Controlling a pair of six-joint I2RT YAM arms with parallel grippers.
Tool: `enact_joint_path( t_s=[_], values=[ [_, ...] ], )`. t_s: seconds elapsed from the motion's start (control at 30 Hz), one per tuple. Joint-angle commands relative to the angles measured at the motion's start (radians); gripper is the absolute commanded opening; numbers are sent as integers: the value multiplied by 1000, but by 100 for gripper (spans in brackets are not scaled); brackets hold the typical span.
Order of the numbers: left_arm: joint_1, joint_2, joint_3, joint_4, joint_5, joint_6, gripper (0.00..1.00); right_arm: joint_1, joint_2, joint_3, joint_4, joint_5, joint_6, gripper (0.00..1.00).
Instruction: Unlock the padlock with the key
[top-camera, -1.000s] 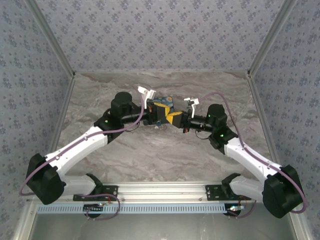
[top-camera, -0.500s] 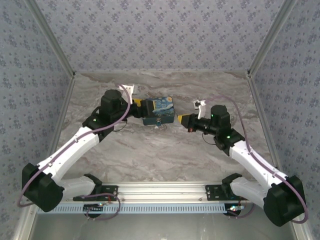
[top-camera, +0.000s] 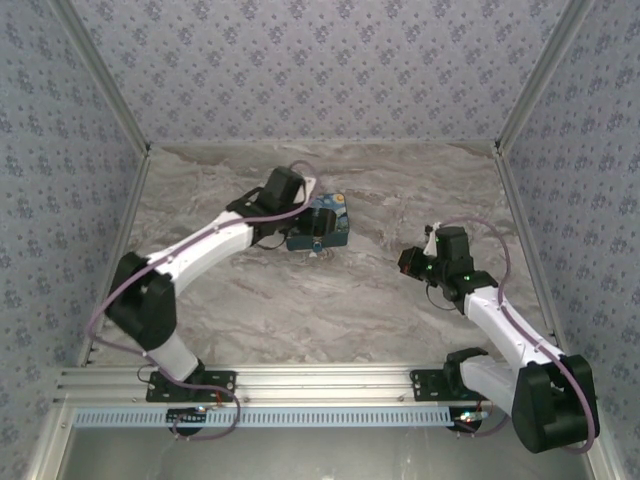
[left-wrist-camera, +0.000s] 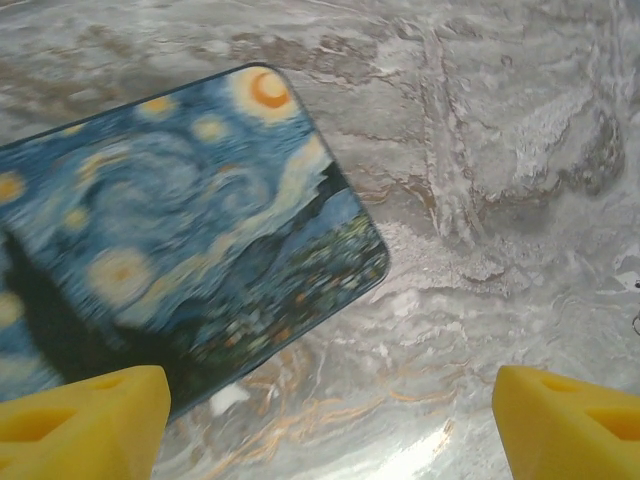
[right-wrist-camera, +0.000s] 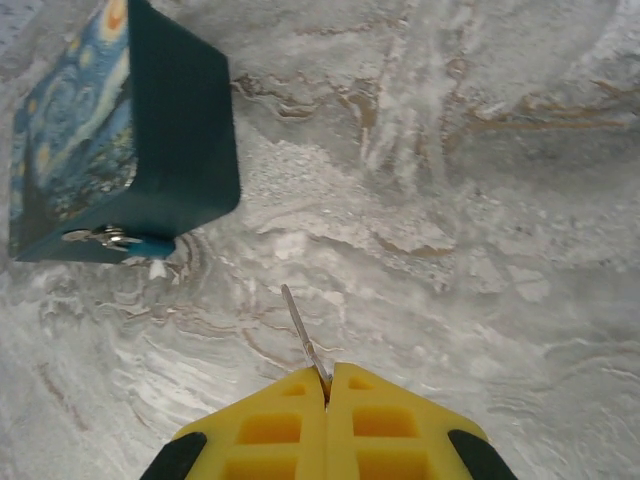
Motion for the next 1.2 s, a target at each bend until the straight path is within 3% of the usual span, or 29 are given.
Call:
enact_joint_path(
  t_s=[0.0,0.47,1.17],
  values=[
    [-37,87,130,-92,-21,76,84,-28,-17,-11,-27,25,27,0],
    [-78,348,351,-154,-23,99,83,-85,-53,-36,-50,-10,24,0],
    [-142,305,197,-180,48,121,76,-93,-50,-32,-62,-13,24,0]
  ],
)
